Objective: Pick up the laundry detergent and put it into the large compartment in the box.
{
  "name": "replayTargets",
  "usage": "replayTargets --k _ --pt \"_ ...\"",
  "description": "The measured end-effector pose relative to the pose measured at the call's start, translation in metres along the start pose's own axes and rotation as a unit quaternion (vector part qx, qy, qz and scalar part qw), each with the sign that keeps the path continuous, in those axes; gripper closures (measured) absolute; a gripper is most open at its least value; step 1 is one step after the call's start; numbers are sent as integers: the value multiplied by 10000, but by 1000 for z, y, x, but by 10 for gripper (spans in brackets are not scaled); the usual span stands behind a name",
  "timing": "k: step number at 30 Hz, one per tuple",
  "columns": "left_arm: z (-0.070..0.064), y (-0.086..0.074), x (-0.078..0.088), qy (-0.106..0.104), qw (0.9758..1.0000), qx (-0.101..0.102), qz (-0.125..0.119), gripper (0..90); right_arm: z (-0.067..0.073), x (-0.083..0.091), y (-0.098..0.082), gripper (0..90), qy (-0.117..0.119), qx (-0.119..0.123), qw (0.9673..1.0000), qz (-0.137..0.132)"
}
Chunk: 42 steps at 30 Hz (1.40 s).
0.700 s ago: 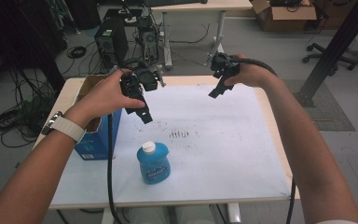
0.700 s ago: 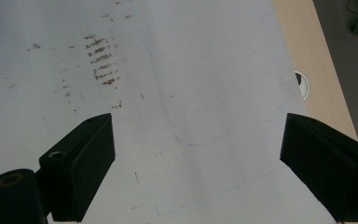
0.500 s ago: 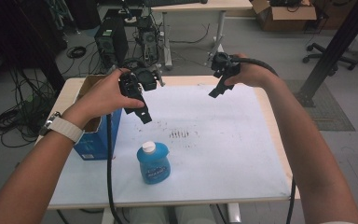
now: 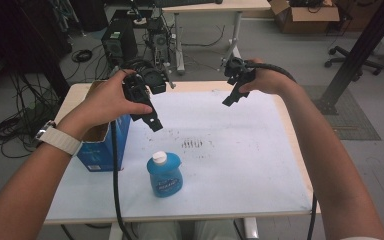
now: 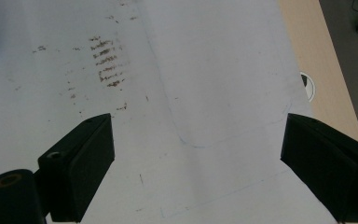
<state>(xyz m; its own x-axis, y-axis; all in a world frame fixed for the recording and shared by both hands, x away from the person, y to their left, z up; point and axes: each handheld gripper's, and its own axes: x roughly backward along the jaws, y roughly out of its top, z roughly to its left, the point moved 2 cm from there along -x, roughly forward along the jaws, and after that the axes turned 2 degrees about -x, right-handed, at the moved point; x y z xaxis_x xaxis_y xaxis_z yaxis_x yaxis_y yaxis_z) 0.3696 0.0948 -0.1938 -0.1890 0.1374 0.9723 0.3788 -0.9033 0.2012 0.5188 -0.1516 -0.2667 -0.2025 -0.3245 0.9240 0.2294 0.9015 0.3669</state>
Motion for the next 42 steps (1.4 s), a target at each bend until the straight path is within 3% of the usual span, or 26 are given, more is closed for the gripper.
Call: replayTargets --k 24,25,42 --pt "-28 0 9 -39 9998 -170 -23 74 2 5 1 98 -23 12 10000 -51" --pt "-30 1 8 -125 9997 -189 -76 78 2 5 1 98 -35 25 10000 -66" --pt "-47 -1 -8 -230 9995 -203 105 67 3 6 1 98 -39 34 10000 -83"
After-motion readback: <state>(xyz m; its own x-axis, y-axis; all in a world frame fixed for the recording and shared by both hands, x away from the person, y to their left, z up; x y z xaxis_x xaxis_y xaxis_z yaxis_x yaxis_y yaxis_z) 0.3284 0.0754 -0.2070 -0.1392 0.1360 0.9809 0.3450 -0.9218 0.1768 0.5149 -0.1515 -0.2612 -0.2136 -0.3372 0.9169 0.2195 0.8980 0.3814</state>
